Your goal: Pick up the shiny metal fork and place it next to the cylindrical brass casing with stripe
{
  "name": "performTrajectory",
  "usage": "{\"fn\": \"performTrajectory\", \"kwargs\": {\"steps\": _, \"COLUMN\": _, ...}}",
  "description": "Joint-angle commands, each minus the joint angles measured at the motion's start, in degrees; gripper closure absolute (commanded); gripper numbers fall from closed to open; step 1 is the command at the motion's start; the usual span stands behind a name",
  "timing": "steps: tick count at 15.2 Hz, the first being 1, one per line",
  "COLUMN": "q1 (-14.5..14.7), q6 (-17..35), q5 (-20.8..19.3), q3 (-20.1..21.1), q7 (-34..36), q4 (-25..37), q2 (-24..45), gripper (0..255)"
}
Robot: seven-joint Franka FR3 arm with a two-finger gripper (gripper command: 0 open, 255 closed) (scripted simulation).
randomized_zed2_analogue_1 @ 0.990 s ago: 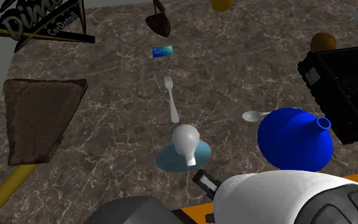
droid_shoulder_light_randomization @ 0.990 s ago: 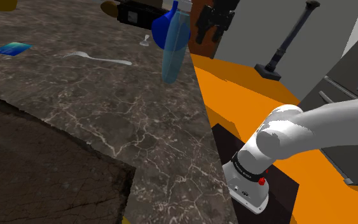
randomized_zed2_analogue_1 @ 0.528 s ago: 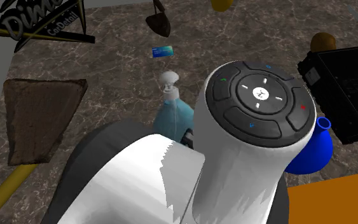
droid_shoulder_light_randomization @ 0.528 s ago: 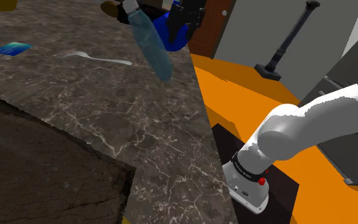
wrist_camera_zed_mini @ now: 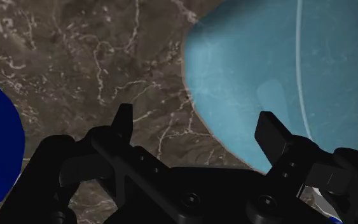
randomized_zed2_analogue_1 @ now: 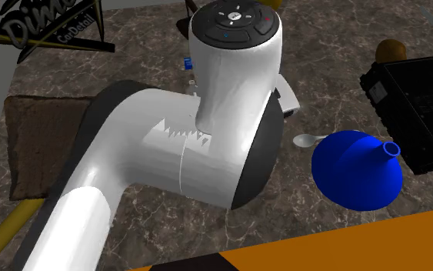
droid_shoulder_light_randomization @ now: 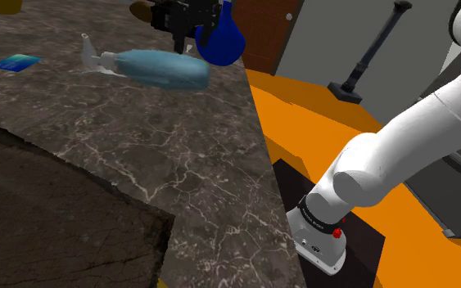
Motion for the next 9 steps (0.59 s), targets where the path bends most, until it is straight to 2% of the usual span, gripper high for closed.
{"fn": "performTrajectory", "kwargs": {"steps": 1, "q1": 0.8, "q6": 0.6, "q5": -1.0, "q3": 1.7, "q7": 0.6, "q4": 2.5, "q2": 3.9, "gripper": 0}}
{"fn": "performTrajectory", "kwargs": {"steps": 9, "q1": 4.8, "q6": 0.8, "q5": -8.0, "q3": 7.3, "q7": 4.1, "q4": 16.6, "q2": 19.6, "gripper": 0}}
